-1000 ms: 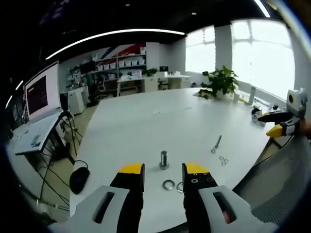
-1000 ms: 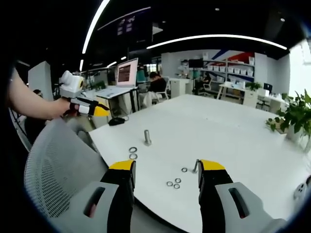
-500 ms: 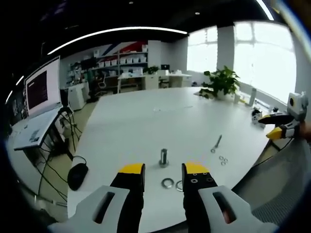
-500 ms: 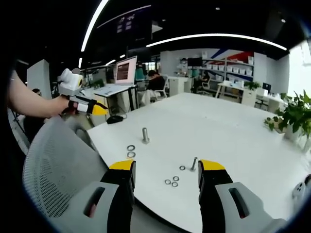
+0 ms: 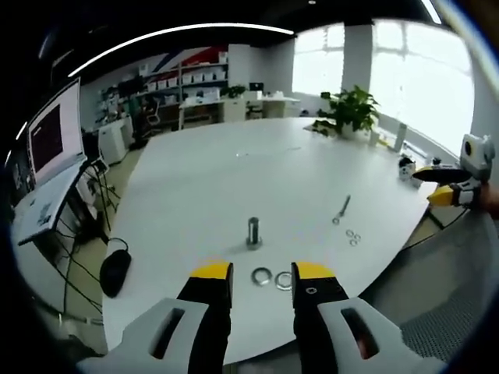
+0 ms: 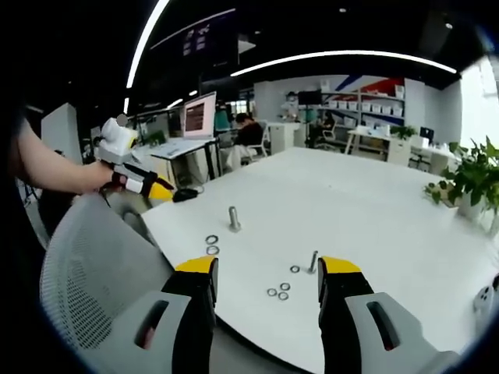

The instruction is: Place the washer onto the threaded stud by aligning its center hole with the stud, sliding it down to the base, and recovering from edge contact or off-axis alignment until the washer reaches the visible bottom stop.

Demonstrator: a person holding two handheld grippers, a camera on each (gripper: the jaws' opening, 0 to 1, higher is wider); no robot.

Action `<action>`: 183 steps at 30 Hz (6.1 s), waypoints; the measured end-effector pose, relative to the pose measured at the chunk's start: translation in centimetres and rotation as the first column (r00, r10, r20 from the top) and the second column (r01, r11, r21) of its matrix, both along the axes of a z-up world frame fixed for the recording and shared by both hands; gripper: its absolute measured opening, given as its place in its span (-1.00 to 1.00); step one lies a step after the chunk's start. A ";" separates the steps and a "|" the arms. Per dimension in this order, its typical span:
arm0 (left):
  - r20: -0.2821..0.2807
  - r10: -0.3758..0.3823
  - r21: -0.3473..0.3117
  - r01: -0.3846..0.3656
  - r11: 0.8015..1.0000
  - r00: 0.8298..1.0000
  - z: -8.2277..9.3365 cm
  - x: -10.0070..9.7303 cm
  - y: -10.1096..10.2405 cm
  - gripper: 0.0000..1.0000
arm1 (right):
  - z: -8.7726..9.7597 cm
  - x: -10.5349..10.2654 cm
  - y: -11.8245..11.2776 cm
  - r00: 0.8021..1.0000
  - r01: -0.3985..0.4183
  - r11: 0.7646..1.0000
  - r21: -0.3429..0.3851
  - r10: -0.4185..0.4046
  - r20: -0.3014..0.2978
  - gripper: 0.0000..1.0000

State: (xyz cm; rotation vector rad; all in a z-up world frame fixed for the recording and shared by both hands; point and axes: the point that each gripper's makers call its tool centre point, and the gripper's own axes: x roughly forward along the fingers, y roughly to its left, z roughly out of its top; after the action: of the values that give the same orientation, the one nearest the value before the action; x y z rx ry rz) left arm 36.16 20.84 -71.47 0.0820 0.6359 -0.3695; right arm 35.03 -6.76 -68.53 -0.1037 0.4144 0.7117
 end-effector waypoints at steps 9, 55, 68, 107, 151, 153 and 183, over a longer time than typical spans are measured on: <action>-0.050 0.000 -0.003 0.000 1.000 0.999 -0.9 0.1 0.3 -0.43 | -0.3 0.0 0.1 1.000 -0.010 1.000 -0.021 0.009 -0.008 0.08; -0.450 -0.422 0.209 0.553 0.807 0.787 -13.6 4.5 -3.0 -0.46 | -1.2 0.2 -0.8 0.999 0.026 0.998 -0.063 -0.028 -0.036 0.11; -0.493 -0.555 0.283 0.727 0.625 0.670 -14.1 5.3 -3.2 -0.48 | -1.4 0.3 -1.1 0.998 0.037 0.997 -0.075 -0.040 -0.038 0.10; -0.655 -0.587 0.295 0.876 0.381 0.476 -15.1 4.5 -3.2 -0.52 | -1.0 0.6 -1.7 0.997 0.072 0.995 -0.065 -0.073 -0.020 0.09; -0.489 -0.547 0.341 0.725 0.598 0.680 -12.1 6.6 -2.8 -0.62 | -1.4 0.6 -1.8 0.997 0.073 0.994 -0.081 -0.076 -0.031 0.09; -0.469 -0.555 0.351 0.722 0.597 0.687 -11.8 6.8 -3.0 -0.62 | -1.4 0.6 -1.8 0.997 0.073 0.994 -0.083 -0.075 -0.030 0.09; -0.333 -0.608 0.467 0.686 0.558 0.721 -7.3 10.9 -4.0 -0.62 | -1.4 0.6 -1.7 0.997 0.065 0.994 -0.089 -0.067 -0.024 0.09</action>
State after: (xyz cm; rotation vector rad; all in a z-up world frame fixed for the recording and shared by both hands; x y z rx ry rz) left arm 47.02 16.83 -78.73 0.9080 0.8258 -0.9125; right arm 35.62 -8.48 -69.90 -0.1633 0.4733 0.6304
